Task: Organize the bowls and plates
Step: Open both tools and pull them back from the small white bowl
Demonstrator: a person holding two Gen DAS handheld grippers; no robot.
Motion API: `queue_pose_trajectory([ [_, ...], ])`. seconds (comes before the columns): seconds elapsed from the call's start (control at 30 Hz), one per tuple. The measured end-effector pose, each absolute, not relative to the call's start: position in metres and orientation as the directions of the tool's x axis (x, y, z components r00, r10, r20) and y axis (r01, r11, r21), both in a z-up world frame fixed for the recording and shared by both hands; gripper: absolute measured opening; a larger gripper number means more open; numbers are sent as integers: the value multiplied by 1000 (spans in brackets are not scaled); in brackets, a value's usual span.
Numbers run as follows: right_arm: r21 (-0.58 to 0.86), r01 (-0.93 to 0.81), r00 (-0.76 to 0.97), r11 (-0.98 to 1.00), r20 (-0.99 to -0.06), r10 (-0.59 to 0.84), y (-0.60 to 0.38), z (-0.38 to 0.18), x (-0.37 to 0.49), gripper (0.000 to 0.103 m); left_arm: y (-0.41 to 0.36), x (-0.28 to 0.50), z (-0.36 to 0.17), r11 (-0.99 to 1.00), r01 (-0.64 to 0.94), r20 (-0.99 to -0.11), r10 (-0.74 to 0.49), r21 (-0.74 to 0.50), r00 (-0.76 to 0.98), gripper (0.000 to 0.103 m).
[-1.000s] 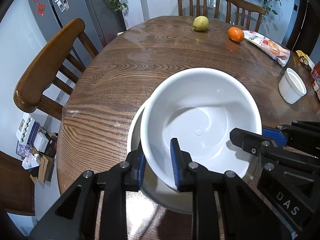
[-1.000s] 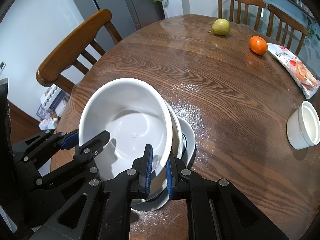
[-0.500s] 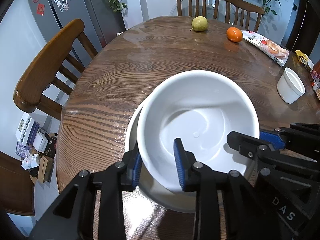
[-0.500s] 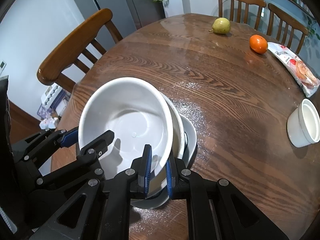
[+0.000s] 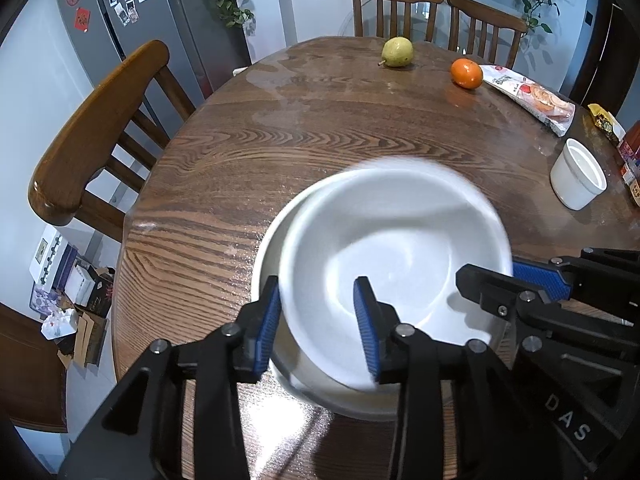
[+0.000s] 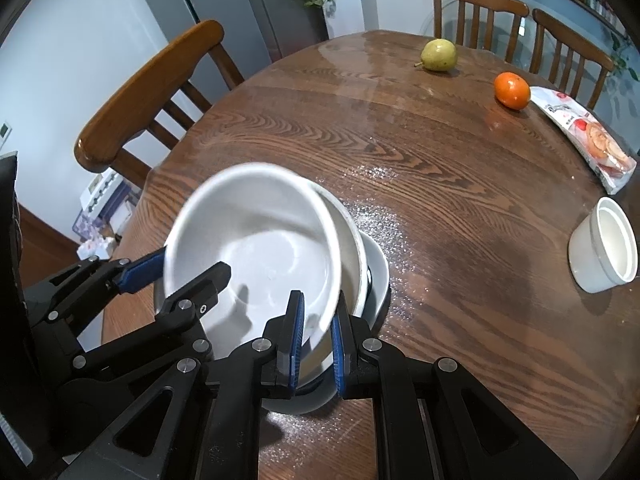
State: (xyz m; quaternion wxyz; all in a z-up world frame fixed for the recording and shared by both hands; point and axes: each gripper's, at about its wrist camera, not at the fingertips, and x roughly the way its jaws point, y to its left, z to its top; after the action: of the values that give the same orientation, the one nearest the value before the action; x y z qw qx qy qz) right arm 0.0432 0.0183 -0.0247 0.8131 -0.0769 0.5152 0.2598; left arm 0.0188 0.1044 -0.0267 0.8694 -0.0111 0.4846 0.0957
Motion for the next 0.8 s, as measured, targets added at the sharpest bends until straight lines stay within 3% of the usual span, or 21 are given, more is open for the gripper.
queue_pose_trajectory([
  [0.5,140,-498,357,856,-866,350,17,-16,38,12,104,16,-21,981,-183,-835,157,69,527,44],
  [0.63,133,-488,373,863,-862,343,13,-14,37,12,106,14,-18,977,-197,-827,177,82,534,64],
  [0.8,143,-476,377,868,-858,349,6,-11,38,12,107,11,-15,975,-206,-823,183,82,538,68],
])
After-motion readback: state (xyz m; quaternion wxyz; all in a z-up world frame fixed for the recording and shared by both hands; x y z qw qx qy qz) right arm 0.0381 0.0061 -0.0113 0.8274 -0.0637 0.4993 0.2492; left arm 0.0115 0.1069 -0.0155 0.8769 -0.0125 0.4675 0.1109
